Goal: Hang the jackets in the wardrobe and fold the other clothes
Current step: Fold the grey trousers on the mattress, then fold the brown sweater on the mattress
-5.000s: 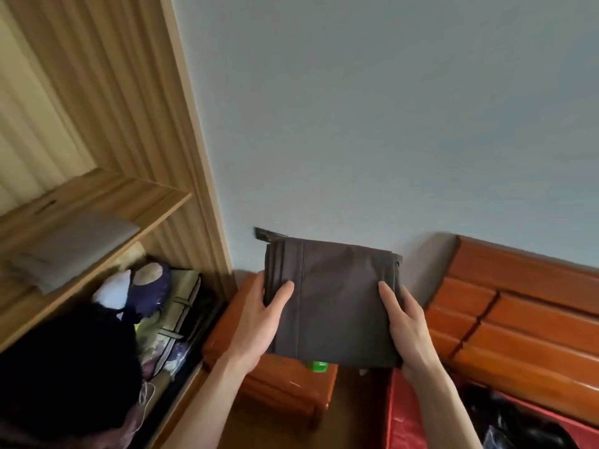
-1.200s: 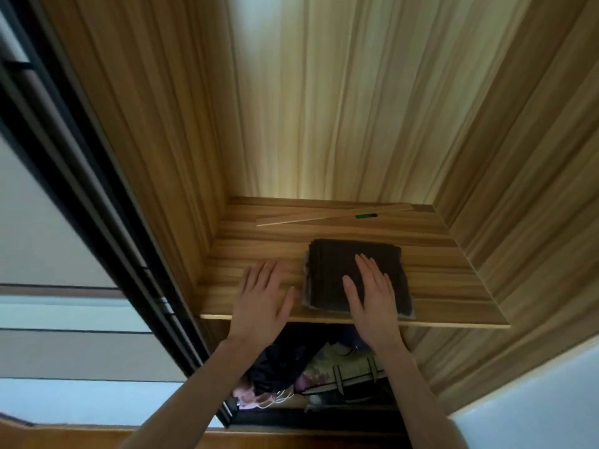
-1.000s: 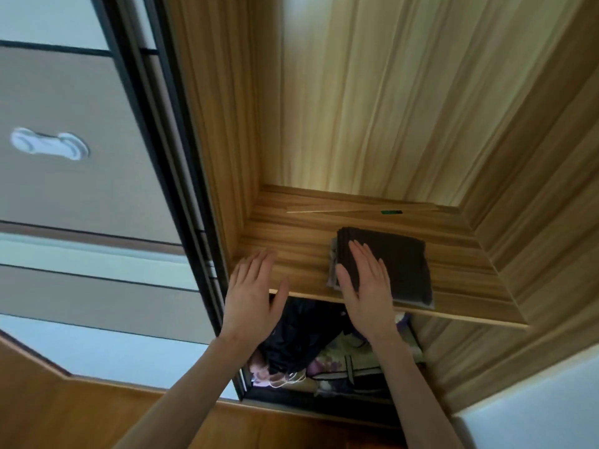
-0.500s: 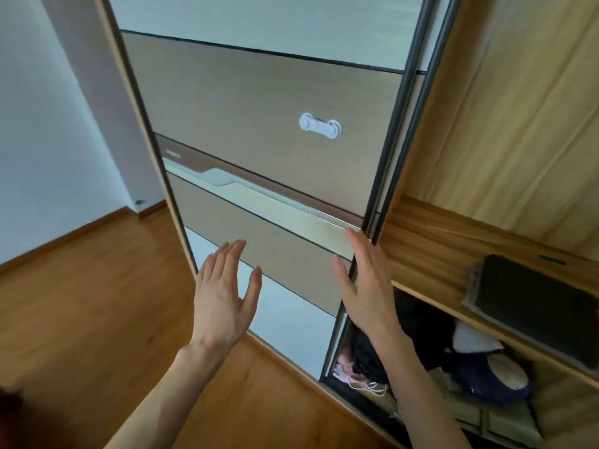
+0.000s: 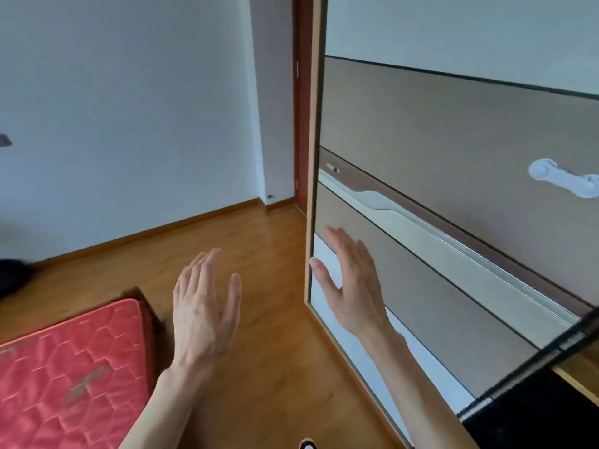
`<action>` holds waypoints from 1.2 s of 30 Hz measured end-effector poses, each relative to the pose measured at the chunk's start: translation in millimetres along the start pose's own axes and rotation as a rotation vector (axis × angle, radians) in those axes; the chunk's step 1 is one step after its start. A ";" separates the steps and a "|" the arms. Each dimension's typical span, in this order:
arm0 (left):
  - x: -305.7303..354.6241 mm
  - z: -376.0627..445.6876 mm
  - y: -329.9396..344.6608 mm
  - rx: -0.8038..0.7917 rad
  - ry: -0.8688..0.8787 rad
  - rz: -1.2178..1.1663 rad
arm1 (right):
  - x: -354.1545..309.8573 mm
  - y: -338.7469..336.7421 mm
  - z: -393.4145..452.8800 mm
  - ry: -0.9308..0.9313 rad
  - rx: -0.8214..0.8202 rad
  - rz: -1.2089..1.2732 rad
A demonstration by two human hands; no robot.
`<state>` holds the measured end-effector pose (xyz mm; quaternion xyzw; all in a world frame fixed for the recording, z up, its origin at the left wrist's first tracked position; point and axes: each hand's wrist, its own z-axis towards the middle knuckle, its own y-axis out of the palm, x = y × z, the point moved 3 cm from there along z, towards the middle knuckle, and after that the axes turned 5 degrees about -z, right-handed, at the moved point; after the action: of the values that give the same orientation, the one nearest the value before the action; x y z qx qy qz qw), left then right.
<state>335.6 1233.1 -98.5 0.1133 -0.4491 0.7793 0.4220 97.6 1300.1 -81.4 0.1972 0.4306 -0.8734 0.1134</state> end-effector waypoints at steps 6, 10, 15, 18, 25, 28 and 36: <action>-68.8 56.9 -17.5 0.092 -0.058 0.117 | -32.9 87.2 82.7 -0.135 -0.019 0.163; -100.8 96.2 -22.2 0.135 -0.117 0.181 | -41.4 136.6 136.2 -0.189 -0.045 0.203; -132.9 142.3 -19.6 0.189 -0.179 0.244 | -45.4 187.1 202.2 -0.249 -0.094 0.242; -153.7 164.1 -17.2 0.208 -0.226 0.271 | -51.1 210.8 237.4 -0.271 -0.108 0.255; -202.9 222.4 -11.0 0.245 -0.275 0.298 | -78.6 259.0 315.2 -0.336 -0.146 0.255; -229.7 250.2 -12.2 0.268 -0.271 0.303 | -94.0 286.8 346.2 -0.361 -0.148 0.262; -329.6 331.8 -31.9 0.298 -0.263 0.336 | -145.1 382.2 427.9 -0.404 -0.179 0.274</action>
<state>496.5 793.5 -72.9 0.1984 -0.3929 0.8746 0.2034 262.8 732.6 -51.8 0.0644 0.4442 -0.8299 0.3313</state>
